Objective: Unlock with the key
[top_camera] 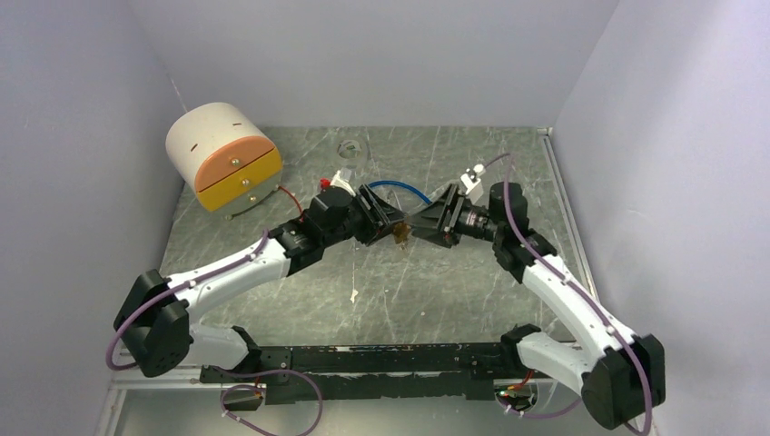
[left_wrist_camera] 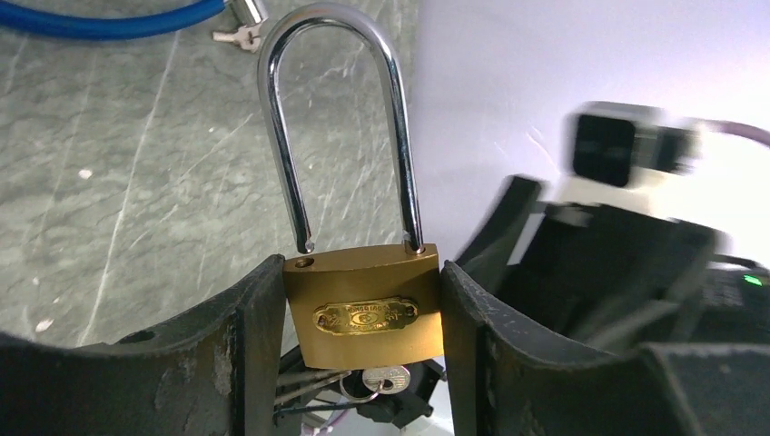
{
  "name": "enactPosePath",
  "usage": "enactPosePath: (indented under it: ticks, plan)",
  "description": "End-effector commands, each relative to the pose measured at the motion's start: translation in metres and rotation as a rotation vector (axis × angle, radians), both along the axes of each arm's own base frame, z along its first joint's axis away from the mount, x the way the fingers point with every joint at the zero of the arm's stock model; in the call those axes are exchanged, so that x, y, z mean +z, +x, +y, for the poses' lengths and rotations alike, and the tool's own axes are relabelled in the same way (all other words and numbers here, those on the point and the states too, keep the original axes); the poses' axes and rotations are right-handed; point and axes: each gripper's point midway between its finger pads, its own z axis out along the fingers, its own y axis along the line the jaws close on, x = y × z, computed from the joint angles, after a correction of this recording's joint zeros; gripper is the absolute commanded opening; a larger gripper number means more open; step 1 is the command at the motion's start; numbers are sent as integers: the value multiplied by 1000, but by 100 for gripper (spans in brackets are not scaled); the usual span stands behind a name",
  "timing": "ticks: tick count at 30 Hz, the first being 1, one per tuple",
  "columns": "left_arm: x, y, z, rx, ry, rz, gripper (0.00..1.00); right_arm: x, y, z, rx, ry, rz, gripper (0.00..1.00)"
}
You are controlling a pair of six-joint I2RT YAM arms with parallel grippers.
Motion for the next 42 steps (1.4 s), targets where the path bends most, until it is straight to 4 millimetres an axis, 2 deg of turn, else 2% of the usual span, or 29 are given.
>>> enactPosePath:
  ticks: [1,3,7,15,19,23,27,30,32,34,36,37,39,41,42]
  plan:
    - [49,-2,7,45,-62,-62,4,11,10,-27,-40,-272,-353,68]
    - [44,-3,9,53,-47,-27,5,14,10,-26,-27,-282,-408,71]
    - [47,0,10,68,-54,21,4,17,16,-19,-59,-316,-473,73]
    - [74,7,20,86,-49,71,5,25,20,16,-52,-377,-521,77]
    - [73,5,26,97,-43,141,4,30,34,34,-88,-344,-492,76]
    - [76,5,34,107,-45,145,5,39,51,43,-140,-342,-493,72]
    - [80,6,37,106,-70,130,6,38,59,49,-141,-354,-470,61]
    - [86,7,38,110,-89,116,7,36,61,54,-137,-338,-444,42]
    - [90,9,40,113,-86,104,10,38,59,59,-120,-304,-436,25]
    - [94,11,44,126,-80,86,17,43,57,62,-104,-288,-437,9]
    - [98,12,48,141,-73,64,34,51,55,62,-98,-270,-448,0]
    - [99,13,51,150,-67,52,46,57,54,62,-95,-254,-460,0]
    - [98,14,58,174,-44,34,78,71,51,59,-76,-202,-482,0]
    - [100,14,65,179,-27,-18,92,81,47,55,-40,-141,-501,0]
    - [100,12,69,175,-22,-44,94,87,45,53,-20,-102,-518,0]
